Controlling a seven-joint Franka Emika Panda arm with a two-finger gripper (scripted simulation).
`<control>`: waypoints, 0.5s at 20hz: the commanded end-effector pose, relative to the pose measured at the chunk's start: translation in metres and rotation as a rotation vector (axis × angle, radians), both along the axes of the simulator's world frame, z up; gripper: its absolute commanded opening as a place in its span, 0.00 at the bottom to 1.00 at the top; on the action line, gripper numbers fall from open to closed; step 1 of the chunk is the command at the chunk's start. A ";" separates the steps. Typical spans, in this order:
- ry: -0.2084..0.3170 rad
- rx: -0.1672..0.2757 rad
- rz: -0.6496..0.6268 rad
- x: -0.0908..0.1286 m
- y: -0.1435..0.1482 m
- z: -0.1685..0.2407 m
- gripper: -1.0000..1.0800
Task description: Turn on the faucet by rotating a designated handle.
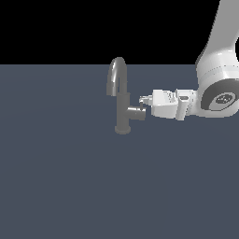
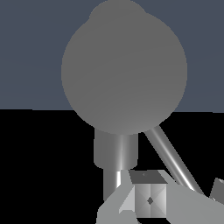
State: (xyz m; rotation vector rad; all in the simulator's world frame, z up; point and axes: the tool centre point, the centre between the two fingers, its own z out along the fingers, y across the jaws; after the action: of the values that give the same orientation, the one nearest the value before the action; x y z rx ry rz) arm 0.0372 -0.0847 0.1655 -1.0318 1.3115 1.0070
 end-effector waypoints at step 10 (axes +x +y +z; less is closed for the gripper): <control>-0.010 0.001 0.005 -0.028 0.008 -0.012 0.00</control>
State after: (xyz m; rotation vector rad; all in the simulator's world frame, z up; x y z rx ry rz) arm 0.0089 -0.0769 0.1538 -1.0377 1.3012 1.0052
